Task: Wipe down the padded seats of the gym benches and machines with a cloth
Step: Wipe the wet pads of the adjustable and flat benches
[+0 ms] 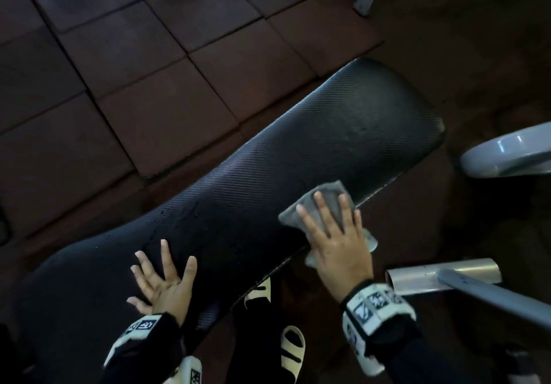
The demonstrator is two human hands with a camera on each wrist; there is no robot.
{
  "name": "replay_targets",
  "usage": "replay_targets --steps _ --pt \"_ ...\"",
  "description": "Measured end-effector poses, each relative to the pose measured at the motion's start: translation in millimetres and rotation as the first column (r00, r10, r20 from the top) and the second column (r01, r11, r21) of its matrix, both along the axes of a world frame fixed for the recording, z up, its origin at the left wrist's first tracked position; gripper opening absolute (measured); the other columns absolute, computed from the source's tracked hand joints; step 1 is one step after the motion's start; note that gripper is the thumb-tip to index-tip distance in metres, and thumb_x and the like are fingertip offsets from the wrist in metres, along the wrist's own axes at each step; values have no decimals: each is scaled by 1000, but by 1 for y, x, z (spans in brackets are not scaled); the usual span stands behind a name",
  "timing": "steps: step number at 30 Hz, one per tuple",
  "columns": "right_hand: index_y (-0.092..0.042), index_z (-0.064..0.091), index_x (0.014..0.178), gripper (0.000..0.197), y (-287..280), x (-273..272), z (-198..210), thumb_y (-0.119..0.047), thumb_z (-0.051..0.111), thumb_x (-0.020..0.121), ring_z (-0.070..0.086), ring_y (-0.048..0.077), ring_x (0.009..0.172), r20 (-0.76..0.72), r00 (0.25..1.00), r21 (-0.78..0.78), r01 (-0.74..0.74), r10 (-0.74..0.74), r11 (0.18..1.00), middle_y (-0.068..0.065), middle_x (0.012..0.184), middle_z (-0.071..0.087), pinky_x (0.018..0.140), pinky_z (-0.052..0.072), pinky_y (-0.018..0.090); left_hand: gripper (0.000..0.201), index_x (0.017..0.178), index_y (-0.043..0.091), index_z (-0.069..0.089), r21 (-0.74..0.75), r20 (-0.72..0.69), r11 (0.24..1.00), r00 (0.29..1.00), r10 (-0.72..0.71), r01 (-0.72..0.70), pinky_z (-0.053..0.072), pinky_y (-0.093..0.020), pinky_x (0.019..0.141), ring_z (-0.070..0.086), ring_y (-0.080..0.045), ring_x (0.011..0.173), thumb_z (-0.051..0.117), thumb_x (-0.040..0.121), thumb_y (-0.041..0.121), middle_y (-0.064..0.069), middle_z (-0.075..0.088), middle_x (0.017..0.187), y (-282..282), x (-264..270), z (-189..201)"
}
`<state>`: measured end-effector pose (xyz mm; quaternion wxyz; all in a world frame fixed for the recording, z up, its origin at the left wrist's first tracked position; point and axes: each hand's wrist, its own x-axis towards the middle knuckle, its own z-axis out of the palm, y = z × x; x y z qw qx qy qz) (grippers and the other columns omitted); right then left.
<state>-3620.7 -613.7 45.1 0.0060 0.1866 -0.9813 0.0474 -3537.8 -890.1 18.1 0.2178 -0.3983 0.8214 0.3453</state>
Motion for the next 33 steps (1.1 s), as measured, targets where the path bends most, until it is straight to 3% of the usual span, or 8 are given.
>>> replay_targets --steps 2,6,10,15,21,27,30,33 --pt "-37 22 147 88 -23 26 -5 -32 69 72 12 36 142 71 995 6 -78 77 997 -2 154 25 109 16 55 85 132 62 -18 -4 -2 1000 1000 -2 2 -19 -56 109 -35 -5 137 11 56 87 15 -35 151 0 1 -1" --pt "-37 37 142 46 -61 29 -8 -38 21 99 16 31 142 73 981 -79 -175 181 981 -4 153 28 111 15 51 87 134 61 -20 -11 -11 1000 1000 -6 6 -20 -55 109 -36 -4 136 10 57 88 15 -37 150 0 1 -3" --pt "-39 45 135 47 -69 -15 -2 -31 34 90 29 29 139 34 973 -28 -226 227 974 -6 148 38 109 17 51 83 136 60 -19 -26 9 999 1000 -23 23 -19 -56 109 -35 -6 137 19 69 89 14 -36 151 0 2 -5" --pt "-37 45 136 52 -35 -72 9 -31 35 86 36 33 135 -11 997 66 -74 75 995 -3 146 42 108 13 50 68 135 58 -19 -35 10 999 1000 -21 22 -18 -56 110 -34 -6 138 31 90 67 13 -37 151 0 1 -6" --pt "-38 22 145 54 14 -73 10 -36 32 92 6 28 144 -55 973 -66 221 -225 973 -4 157 16 114 3 49 90 136 58 -20 0 -6 1000 1000 -9 9 -18 -56 110 -35 -5 136 10 57 88 15 -37 150 0 2 -5" --pt "-23 21 149 57 32 -86 5 -27 38 94 -11 36 142 -7 829 -521 474 -559 710 9 158 0 114 -11 27 93 139 57 -16 -15 -5 1000 1000 0 0 -17 -56 111 -32 -6 139 11 56 88 12 -32 154 -1 1 -6" --pt "-17 21 149 54 37 -106 11 -25 38 99 -3 37 144 21 735 -670 513 -678 536 21 156 -3 118 0 26 95 139 59 -15 -11 -11 1000 1000 -4 4 -16 -57 111 -30 -7 140 11 54 93 10 -28 156 -2 2 -6" --pt "-17 20 149 53 35 -111 16 -24 39 100 9 31 144 125 659 -759 545 -741 356 21 156 -4 92 11 -10 98 137 64 -11 -17 -26 1000 1000 15 -15 -14 -59 111 -26 -10 142 6 48 100 7 -21 159 -4 3 -10"
